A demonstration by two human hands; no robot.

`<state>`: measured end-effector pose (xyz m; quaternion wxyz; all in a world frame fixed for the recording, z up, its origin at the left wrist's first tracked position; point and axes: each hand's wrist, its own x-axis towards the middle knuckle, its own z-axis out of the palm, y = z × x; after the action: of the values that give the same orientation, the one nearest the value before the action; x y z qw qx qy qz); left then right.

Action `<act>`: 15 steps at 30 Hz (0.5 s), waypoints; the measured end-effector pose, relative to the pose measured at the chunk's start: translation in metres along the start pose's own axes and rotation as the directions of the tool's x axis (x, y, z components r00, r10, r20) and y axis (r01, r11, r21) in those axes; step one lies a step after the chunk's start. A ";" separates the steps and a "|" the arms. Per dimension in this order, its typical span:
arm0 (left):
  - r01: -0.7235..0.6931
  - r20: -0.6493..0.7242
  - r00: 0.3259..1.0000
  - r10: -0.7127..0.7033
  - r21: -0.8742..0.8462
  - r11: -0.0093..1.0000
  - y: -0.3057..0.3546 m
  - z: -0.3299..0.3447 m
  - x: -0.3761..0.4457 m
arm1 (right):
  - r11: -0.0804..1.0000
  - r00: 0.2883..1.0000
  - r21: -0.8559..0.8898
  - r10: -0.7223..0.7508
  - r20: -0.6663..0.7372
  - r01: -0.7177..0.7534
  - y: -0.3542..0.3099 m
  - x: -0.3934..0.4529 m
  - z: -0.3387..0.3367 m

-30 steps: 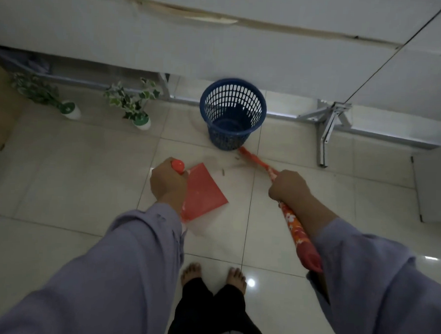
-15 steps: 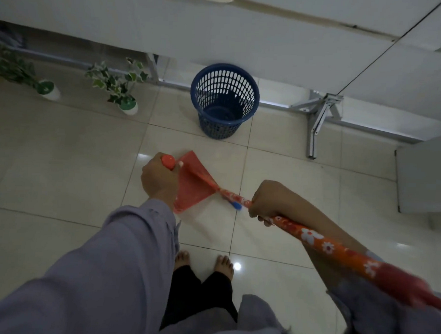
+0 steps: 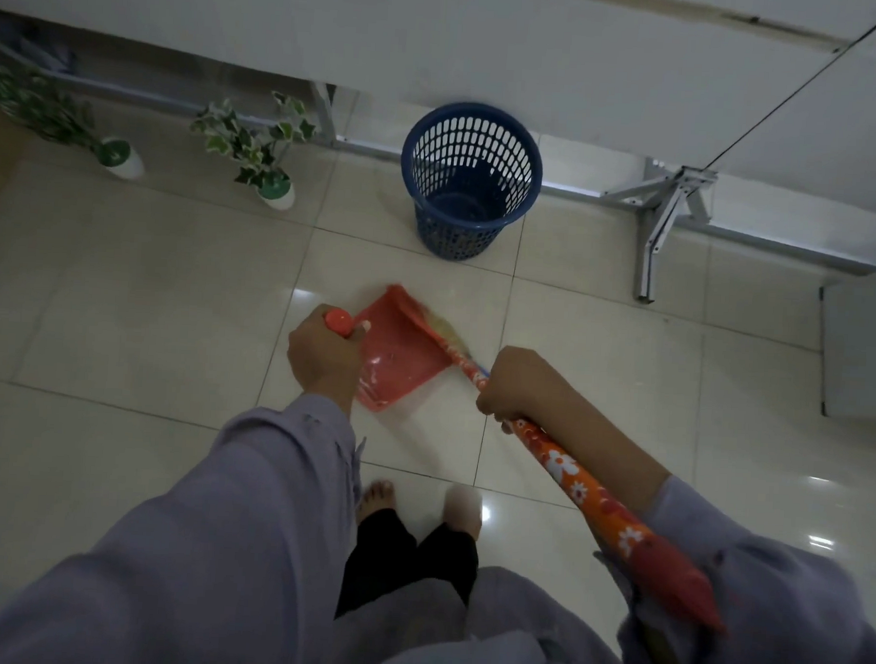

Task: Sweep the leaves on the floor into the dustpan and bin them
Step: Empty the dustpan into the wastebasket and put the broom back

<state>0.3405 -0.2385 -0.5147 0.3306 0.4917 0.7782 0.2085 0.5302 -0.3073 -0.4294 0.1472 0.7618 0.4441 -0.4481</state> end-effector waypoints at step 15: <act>-0.131 0.051 0.990 0.129 0.033 0.991 0.078 -0.091 0.001 | 0.980 0.978 0.100 0.183 -0.102 -0.173 -0.004 -0.074 -0.059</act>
<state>0.3241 -0.2044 -0.4013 0.3261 0.5522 0.7398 0.2035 0.5442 -0.3089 -0.3360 0.1271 0.8280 0.3608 -0.4099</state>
